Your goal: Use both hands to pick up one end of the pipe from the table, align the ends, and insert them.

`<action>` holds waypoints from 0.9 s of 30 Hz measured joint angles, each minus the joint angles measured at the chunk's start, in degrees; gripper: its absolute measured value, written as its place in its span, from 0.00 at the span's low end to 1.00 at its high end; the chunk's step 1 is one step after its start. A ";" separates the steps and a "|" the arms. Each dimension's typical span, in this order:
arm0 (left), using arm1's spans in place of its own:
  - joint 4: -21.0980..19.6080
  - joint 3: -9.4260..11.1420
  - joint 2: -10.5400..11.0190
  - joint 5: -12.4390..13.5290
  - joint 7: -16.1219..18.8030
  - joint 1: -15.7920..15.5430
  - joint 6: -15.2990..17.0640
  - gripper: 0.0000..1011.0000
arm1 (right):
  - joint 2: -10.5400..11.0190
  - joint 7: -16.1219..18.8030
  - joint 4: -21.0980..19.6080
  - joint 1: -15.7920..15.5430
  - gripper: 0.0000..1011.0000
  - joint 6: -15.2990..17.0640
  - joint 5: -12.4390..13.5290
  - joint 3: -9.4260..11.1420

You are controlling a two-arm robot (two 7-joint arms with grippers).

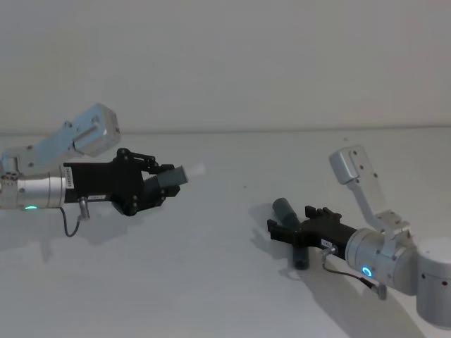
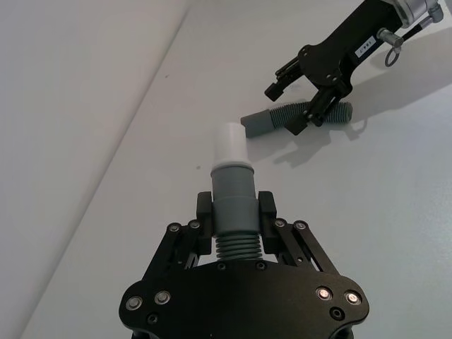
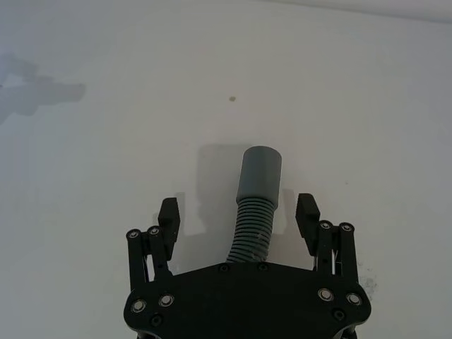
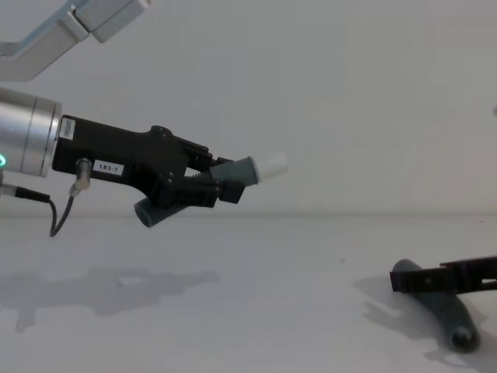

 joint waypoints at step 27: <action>0.09 0.08 0.02 0.02 -0.18 -0.10 -0.24 0.34 | -0.69 1.24 3.75 1.39 0.95 -1.87 -1.55 -0.74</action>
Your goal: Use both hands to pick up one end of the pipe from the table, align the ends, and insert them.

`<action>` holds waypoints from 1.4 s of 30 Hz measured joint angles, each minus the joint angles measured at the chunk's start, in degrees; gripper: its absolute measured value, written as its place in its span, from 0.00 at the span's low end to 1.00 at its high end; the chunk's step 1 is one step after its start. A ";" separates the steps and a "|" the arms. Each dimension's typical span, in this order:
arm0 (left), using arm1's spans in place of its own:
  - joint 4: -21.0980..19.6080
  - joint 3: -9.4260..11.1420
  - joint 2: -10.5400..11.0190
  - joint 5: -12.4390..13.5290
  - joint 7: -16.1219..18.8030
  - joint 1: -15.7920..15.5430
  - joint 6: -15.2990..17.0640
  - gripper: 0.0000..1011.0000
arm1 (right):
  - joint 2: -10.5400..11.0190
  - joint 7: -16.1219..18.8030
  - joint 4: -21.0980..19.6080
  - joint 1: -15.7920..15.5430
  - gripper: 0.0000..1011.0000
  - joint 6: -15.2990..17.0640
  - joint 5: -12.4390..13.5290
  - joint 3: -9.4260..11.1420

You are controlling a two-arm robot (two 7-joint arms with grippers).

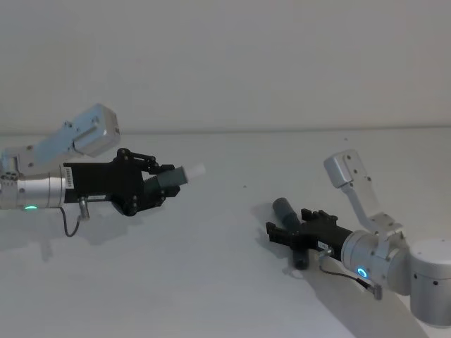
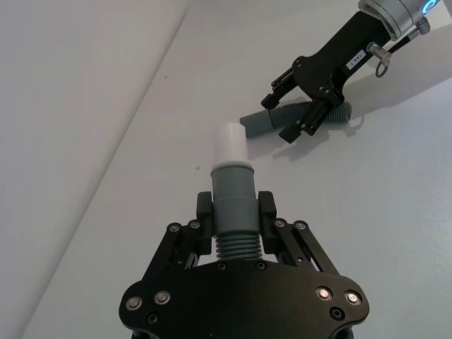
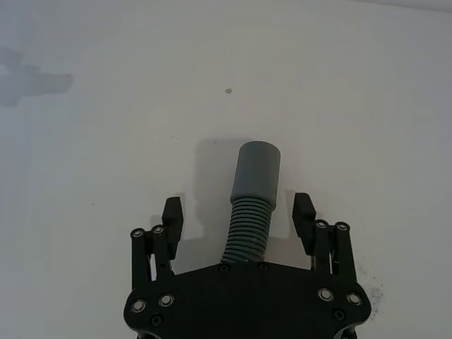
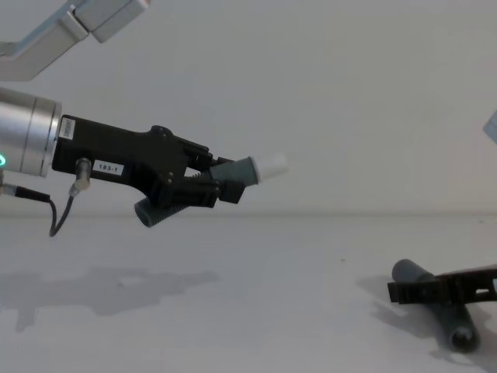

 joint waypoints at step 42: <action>0.00 0.00 0.00 0.00 0.01 0.01 0.00 0.34 | 0.80 1.26 0.18 0.41 0.24 -2.15 -0.94 -0.45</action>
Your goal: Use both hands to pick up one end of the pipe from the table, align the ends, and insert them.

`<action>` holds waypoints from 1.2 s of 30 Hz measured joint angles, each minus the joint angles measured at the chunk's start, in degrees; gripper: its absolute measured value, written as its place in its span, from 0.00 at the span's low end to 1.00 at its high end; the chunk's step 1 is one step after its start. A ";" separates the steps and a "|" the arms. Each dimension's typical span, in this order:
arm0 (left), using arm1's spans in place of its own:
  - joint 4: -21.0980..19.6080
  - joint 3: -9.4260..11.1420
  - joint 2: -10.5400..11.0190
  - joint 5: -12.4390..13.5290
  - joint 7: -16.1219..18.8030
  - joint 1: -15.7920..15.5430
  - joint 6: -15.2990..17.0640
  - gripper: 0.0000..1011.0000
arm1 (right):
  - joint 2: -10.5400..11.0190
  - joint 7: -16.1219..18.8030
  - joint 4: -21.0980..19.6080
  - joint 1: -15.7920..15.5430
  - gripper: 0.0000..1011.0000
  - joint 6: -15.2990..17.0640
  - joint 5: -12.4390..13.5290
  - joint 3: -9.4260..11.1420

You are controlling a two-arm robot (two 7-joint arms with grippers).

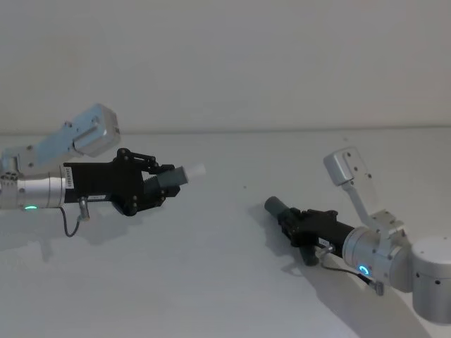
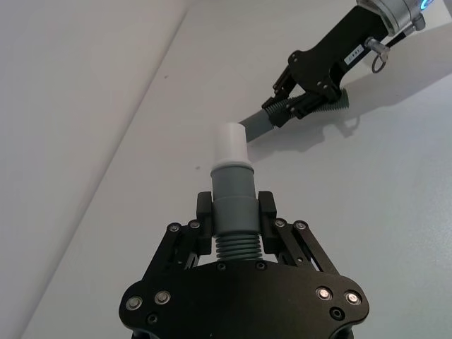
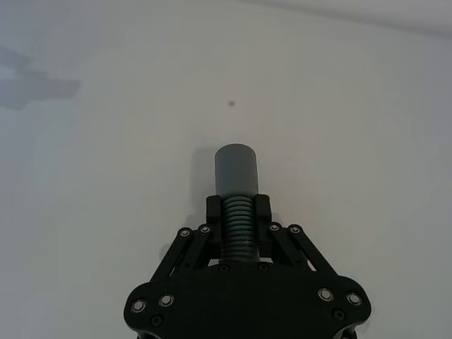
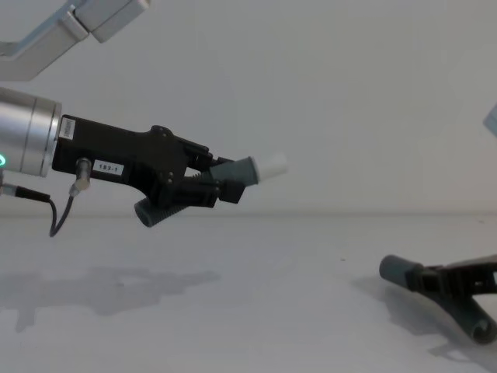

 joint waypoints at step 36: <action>0.00 0.00 0.00 0.00 0.00 0.00 0.00 0.34 | 14.02 16.95 -5.14 7.10 0.23 -23.47 -7.45 -6.45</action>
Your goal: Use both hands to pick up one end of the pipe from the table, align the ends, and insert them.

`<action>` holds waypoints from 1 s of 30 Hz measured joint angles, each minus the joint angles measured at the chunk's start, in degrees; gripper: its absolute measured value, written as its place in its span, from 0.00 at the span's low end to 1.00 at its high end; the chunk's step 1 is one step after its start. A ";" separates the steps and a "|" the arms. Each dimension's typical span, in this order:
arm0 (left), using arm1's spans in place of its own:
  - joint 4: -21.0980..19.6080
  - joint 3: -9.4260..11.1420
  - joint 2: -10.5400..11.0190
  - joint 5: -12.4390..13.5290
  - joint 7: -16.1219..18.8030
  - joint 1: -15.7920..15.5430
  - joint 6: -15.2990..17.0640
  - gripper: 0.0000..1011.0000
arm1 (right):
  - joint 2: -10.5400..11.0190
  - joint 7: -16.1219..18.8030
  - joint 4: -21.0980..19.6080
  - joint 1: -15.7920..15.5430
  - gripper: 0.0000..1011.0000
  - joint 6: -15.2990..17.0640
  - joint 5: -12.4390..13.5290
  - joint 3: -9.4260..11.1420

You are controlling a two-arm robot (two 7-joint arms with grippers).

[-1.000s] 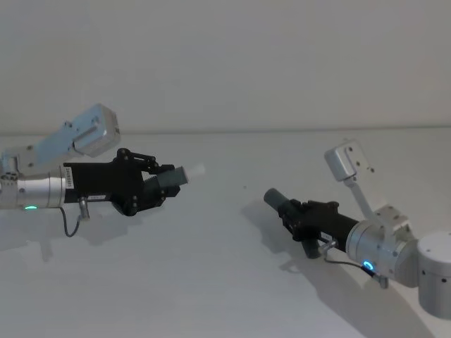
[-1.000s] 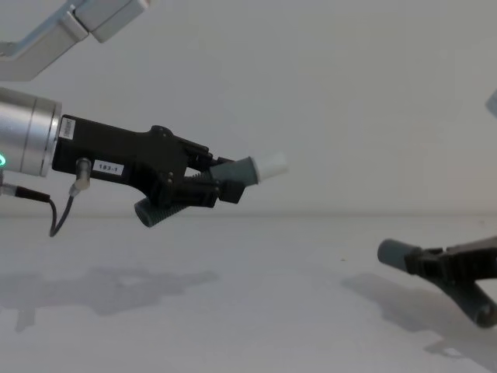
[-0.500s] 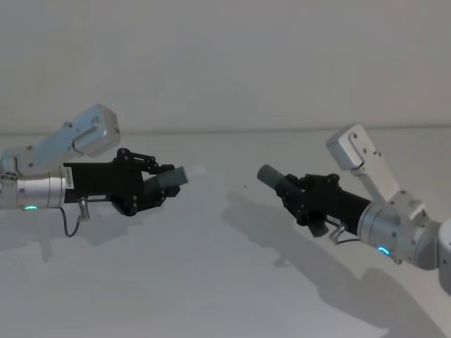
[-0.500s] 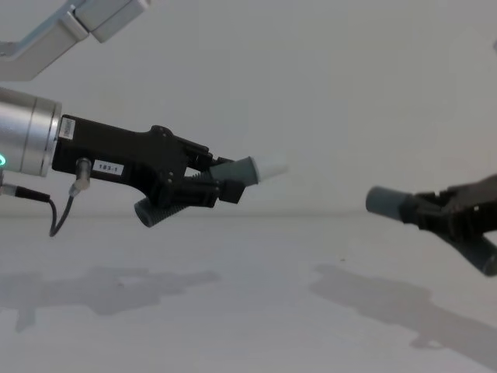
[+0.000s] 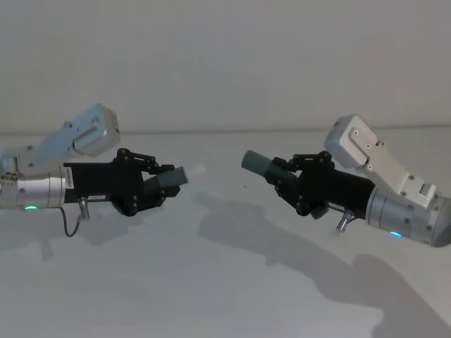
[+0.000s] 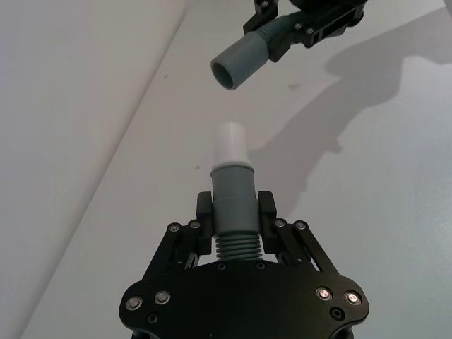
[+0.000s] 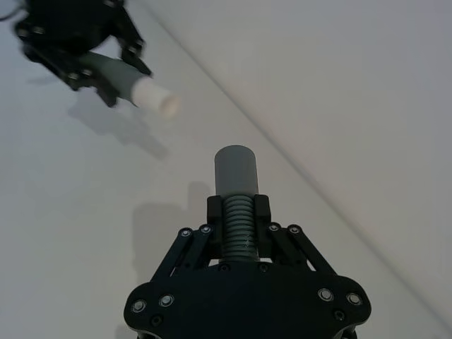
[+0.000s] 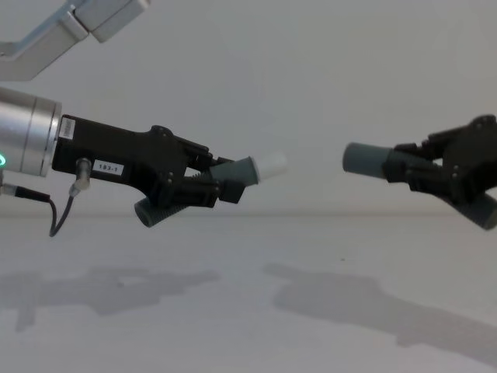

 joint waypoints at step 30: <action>0.00 0.00 0.00 0.00 0.00 0.00 0.00 0.34 | 4.36 20.75 6.45 16.34 0.23 -22.36 -6.77 -9.62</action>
